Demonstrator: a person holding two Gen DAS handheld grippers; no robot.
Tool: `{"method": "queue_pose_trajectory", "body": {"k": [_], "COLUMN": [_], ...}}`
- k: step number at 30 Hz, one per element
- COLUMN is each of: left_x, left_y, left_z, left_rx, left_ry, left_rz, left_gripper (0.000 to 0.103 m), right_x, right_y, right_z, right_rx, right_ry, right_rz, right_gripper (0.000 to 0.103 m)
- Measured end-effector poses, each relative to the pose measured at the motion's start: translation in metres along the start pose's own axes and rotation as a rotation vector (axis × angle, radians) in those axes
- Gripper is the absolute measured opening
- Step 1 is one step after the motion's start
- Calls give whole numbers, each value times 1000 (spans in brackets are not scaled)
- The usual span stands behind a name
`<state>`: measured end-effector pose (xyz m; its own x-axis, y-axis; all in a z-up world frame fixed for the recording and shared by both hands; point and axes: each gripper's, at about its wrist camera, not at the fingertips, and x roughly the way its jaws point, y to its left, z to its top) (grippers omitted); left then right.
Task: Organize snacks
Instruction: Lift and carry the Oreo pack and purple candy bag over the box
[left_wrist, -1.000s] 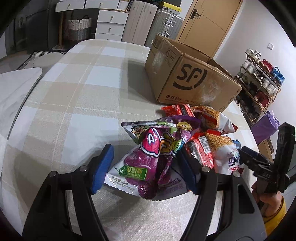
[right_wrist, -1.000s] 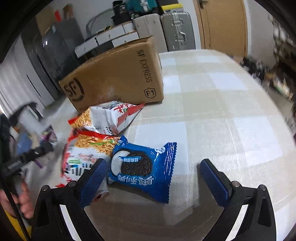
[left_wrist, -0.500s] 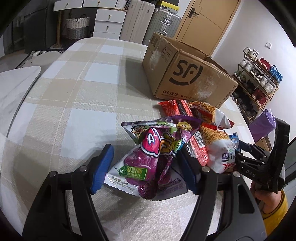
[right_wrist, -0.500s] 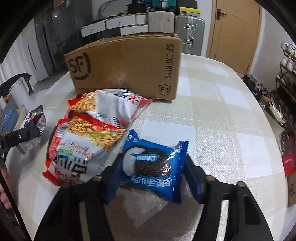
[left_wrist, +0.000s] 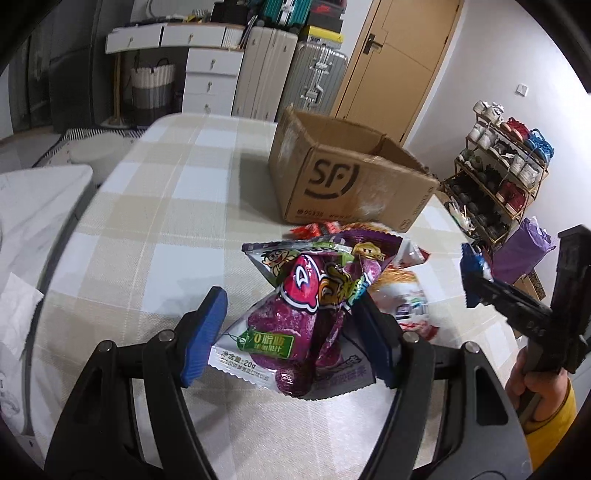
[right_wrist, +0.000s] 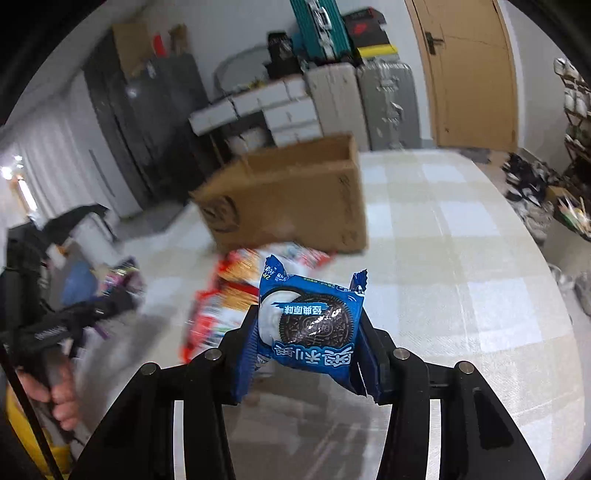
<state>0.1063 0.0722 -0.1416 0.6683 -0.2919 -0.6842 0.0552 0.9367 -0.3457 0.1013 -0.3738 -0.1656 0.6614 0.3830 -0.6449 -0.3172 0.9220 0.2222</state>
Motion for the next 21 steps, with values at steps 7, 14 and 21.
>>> {"method": "queue_pose_trajectory", "body": {"k": [7, 14, 21], "left_x": [-50, -97, -146], "left_y": [-21, -46, -69], "left_z": [0, 2, 6], "left_rx": [32, 81, 107], "left_ry": [-85, -162, -242], "left_rz": [4, 6, 7], "left_gripper": [67, 68, 68], "right_x": [-51, -98, -134], "right_y": [30, 46, 55], "right_z": [10, 14, 13], "right_rx": [-46, -56, -63], "right_ry": [-131, -227, -290], "right_rz": [92, 120, 133], "right_gripper": [48, 48, 48]}}
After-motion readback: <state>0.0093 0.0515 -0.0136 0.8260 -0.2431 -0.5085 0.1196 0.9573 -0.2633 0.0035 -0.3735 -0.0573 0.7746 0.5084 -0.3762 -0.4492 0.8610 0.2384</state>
